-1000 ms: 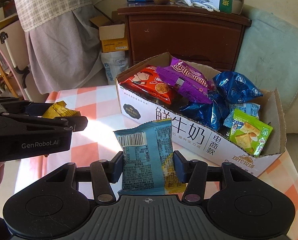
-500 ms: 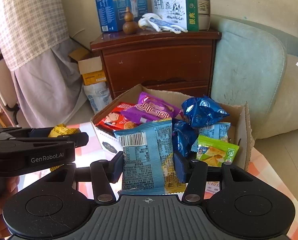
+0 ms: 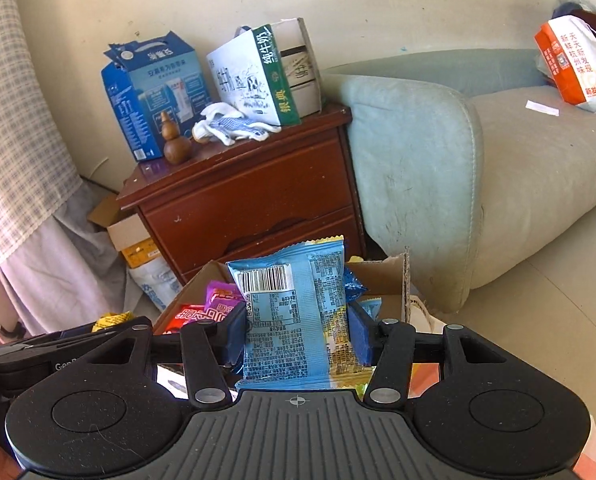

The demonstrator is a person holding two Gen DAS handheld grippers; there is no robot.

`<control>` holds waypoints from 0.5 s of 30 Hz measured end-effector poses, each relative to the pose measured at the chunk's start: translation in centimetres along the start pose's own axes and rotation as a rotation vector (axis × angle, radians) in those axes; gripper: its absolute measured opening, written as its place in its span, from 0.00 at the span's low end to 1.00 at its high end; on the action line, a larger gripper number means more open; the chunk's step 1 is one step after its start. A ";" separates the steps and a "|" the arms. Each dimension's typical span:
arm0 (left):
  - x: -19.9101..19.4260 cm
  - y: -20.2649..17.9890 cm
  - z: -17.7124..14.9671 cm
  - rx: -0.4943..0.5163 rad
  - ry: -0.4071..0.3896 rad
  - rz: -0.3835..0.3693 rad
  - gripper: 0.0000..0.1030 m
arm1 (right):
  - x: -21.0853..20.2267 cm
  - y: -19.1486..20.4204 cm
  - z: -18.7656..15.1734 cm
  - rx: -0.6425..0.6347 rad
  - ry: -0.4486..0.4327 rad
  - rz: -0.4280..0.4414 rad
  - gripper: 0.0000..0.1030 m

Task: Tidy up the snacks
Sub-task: 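Lower both bags into the box and open both tools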

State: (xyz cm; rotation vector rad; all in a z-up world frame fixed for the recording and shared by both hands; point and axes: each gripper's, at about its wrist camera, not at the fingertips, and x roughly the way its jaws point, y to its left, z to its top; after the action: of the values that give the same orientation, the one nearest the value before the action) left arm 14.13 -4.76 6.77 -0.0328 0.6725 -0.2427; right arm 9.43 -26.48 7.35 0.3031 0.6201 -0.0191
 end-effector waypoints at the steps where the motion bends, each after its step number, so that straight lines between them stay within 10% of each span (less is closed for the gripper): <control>1: 0.3 -0.2 0.2 -0.001 0.000 -0.003 0.56 | 0.3 -0.1 0.1 0.011 0.005 0.002 0.49; 15: 5.8 -3.3 2.4 0.029 -0.015 -0.059 0.63 | 4.0 -1.3 -0.8 0.113 0.035 -0.070 0.49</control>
State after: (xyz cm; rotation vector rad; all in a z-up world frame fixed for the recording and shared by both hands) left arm 19.29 -9.39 5.46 -0.0267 0.6532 -0.3086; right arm 12.09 -27.16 4.08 0.3913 0.6653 -0.1161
